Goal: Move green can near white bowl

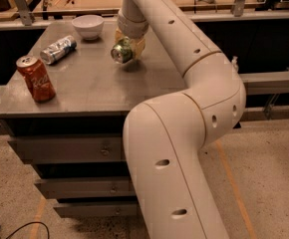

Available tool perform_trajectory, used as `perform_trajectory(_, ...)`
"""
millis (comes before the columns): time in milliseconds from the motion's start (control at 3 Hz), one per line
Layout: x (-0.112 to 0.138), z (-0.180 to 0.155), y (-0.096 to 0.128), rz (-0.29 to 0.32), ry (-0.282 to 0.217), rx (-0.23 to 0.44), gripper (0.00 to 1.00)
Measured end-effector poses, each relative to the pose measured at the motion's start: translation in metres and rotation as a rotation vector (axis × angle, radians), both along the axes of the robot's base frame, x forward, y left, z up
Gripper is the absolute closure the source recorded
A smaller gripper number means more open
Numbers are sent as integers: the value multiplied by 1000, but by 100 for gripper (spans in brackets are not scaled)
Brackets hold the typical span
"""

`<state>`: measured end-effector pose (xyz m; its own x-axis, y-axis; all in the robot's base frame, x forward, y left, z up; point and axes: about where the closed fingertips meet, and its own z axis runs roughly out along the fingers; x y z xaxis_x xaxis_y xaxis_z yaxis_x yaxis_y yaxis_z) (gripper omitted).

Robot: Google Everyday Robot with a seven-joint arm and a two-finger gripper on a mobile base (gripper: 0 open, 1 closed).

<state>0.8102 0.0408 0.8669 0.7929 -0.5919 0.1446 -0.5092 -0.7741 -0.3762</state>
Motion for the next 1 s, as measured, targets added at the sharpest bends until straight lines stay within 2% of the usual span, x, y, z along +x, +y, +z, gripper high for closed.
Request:
perform_trajectory(333, 0, -2, 0, 0, 4, -3, 100)
perform_trajectory(667, 12, 10, 13, 1, -52, 68, 100)
perform_trajectory(1000, 20, 20, 31, -11, -82, 194, 100)
